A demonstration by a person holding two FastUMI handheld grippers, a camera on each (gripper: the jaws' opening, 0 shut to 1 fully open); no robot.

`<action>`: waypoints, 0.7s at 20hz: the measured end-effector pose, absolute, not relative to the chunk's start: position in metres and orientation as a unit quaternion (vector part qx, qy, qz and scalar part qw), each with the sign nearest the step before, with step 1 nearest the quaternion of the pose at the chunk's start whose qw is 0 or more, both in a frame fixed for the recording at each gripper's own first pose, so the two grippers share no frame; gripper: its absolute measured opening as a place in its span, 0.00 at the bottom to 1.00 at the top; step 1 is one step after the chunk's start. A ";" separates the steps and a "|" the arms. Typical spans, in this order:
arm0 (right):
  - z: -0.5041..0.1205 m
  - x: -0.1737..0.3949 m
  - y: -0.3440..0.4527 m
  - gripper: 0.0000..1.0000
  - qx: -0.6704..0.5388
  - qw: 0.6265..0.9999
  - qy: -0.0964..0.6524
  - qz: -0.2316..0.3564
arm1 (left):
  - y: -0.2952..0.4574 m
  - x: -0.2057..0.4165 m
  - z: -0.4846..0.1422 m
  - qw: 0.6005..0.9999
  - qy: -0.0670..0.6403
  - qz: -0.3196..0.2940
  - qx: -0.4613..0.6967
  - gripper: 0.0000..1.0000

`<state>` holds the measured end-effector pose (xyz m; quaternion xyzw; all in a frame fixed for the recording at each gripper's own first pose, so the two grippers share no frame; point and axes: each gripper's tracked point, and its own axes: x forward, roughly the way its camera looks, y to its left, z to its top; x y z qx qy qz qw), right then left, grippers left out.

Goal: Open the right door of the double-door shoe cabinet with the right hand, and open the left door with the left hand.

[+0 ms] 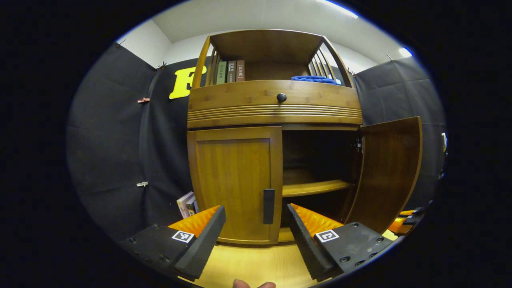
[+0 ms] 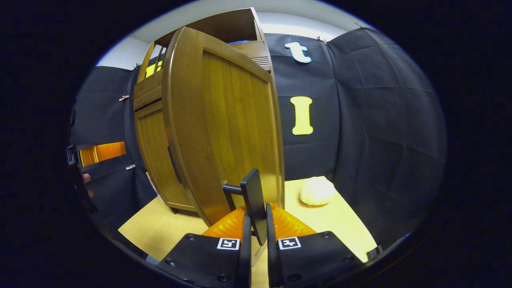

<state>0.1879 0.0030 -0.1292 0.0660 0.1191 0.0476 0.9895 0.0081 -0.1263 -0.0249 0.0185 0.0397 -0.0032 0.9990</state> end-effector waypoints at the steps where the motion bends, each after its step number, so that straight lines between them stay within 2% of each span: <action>1: -0.128 0.190 -0.007 0.20 0.066 0.990 0.117 0.038 | -0.131 0.010 -0.025 0.999 0.040 -0.006 0.018 0.94; 4: -0.127 0.191 -0.026 0.15 0.077 0.989 0.118 0.038 | -0.145 0.017 -0.020 0.999 0.037 -0.014 0.022 0.94; 7: -0.126 0.191 -0.034 0.15 0.072 0.989 0.117 0.055 | -0.156 0.023 -0.019 0.999 0.036 -0.021 0.030 0.92; 9: -0.119 0.189 -0.041 0.15 0.072 0.989 0.109 0.067 | -0.164 0.029 -0.018 0.998 0.037 -0.025 0.034 0.94; 14: -0.108 0.192 -0.067 0.15 0.067 0.990 0.103 0.070 | -0.177 0.039 -0.021 0.998 0.040 -0.030 0.034 0.92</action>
